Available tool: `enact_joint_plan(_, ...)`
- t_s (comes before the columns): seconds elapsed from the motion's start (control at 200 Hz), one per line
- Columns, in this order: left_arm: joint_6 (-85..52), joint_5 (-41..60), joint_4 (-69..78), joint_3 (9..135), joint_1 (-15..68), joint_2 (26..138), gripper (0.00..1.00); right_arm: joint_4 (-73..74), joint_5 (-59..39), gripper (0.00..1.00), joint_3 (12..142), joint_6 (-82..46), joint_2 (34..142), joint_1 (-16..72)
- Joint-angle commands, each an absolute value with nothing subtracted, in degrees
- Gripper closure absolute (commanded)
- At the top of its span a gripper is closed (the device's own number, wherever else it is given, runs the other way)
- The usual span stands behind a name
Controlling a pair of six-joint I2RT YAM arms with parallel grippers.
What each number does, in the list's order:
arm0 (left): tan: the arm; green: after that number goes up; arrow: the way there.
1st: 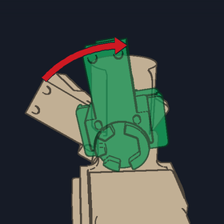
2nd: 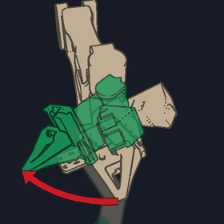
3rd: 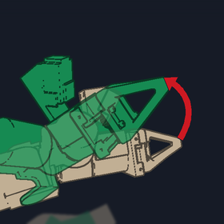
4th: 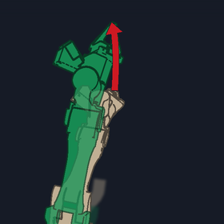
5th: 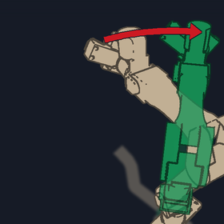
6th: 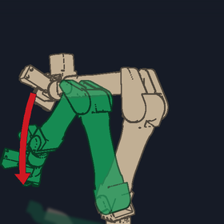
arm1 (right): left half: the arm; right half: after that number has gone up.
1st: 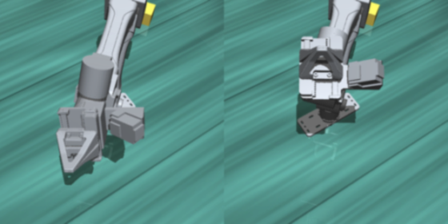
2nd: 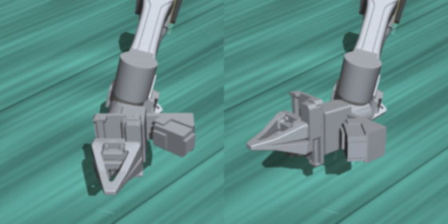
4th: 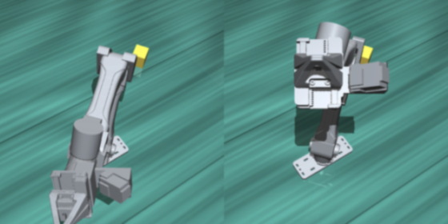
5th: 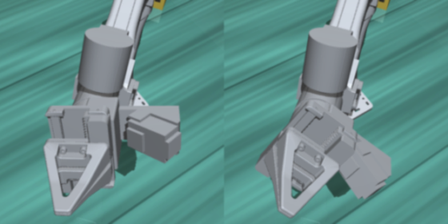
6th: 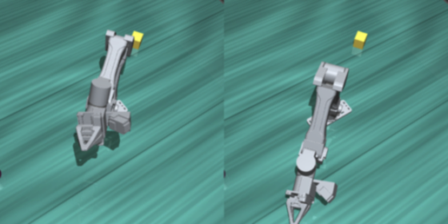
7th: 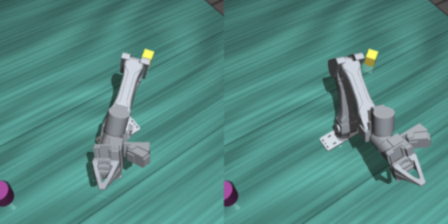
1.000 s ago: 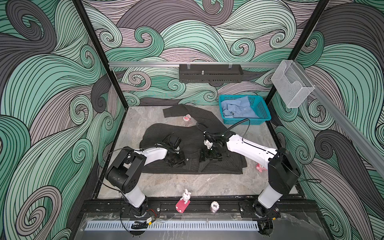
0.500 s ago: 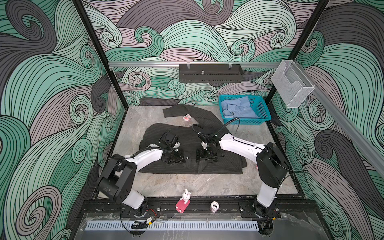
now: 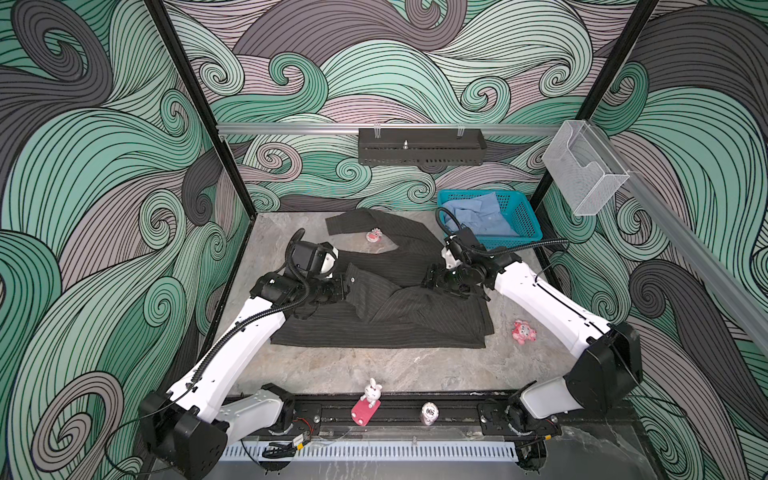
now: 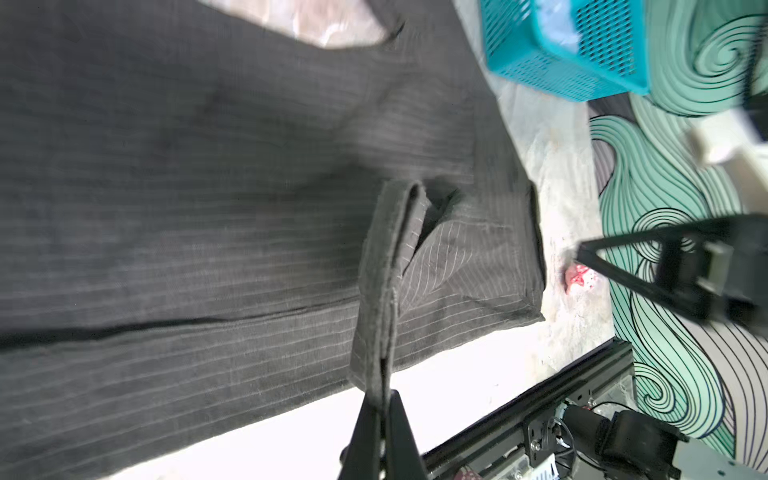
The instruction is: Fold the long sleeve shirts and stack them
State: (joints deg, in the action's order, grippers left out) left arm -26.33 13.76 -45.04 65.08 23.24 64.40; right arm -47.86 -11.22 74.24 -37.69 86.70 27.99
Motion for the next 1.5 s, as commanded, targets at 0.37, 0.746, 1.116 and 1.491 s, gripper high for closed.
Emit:
enact_joint_plan(0.37,-21.9,17.59,-49.61,75.78,22.87,55.22,1.0,-48.02,-9.6,0.29,76.65,-38.45,96.49,22.92)
enact_joint_plan(0.746,-38.13,8.24,-50.99,66.66,22.76,48.11,1.0,-44.06,-12.78,0.37,65.03,-39.97,93.66,23.87)
enact_joint_plan(1.116,-48.07,-0.08,-45.24,56.01,22.59,42.59,1.0,-43.78,-11.1,0.42,58.59,-39.11,94.9,23.62)
enact_joint_plan(1.491,-38.25,14.99,-30.64,83.42,23.1,69.63,1.0,-47.82,-6.87,0.32,62.61,-39.07,83.78,22.05)
